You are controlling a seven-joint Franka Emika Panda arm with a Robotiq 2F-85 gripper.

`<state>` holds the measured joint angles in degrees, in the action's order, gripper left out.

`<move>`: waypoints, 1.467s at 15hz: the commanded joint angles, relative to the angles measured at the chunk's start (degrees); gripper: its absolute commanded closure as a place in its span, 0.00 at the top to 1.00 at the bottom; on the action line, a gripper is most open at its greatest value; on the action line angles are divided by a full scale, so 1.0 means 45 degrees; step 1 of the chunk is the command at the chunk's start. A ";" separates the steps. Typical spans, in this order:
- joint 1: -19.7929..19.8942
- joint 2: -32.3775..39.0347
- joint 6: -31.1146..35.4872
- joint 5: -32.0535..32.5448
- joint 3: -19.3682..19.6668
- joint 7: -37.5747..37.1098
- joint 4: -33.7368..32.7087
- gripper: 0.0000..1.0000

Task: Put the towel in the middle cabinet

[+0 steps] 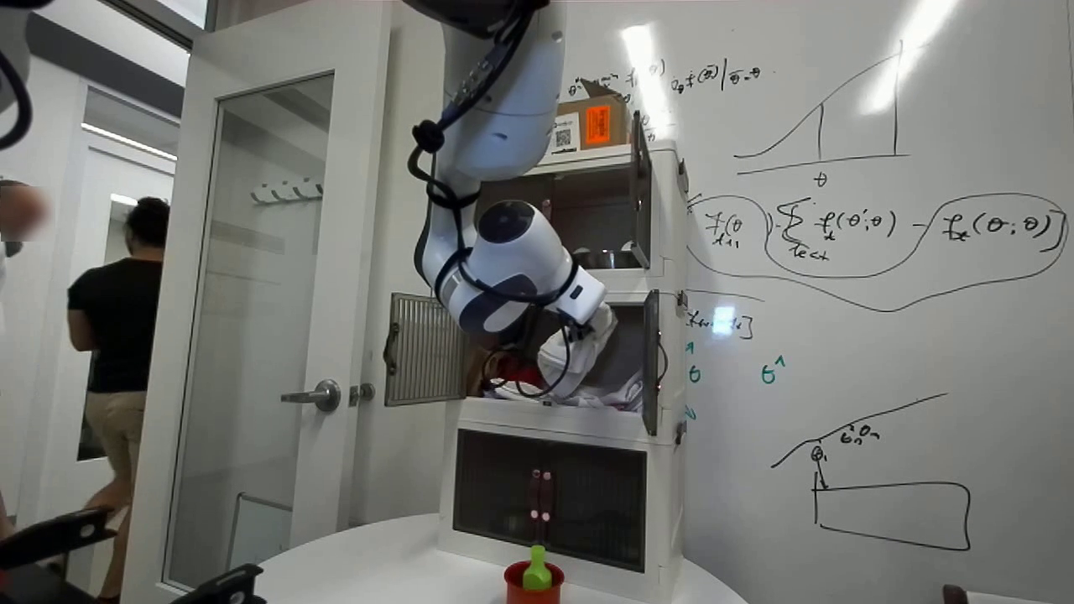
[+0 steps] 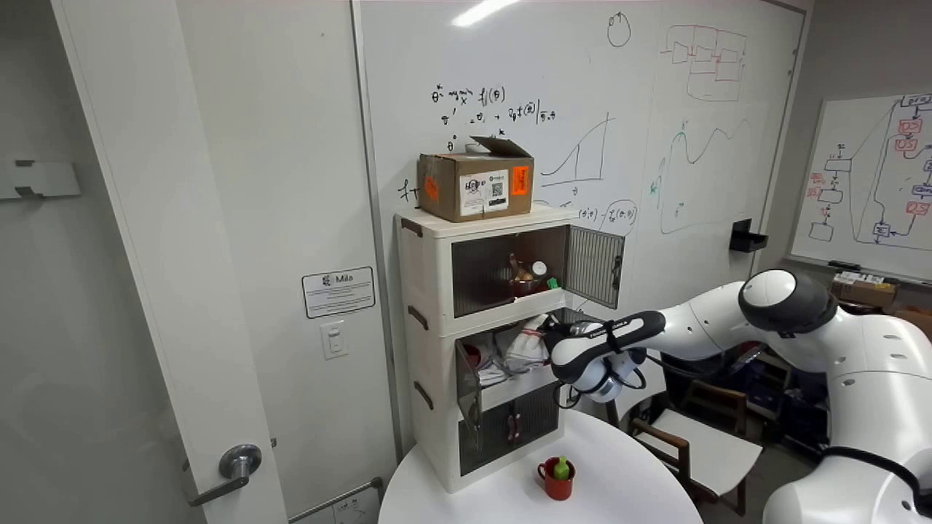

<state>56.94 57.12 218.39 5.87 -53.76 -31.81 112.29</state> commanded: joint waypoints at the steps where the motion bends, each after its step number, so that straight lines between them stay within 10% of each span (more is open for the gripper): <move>1: -0.0480 0.0424 0.0964 -0.0080 0.0382 -0.0914 -0.0288 0.03; 22: -0.5126 0.1455 0.1366 -0.0138 0.4182 -0.7067 -0.5672 0.03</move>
<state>38.11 62.42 226.11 5.90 -38.73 -59.54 93.11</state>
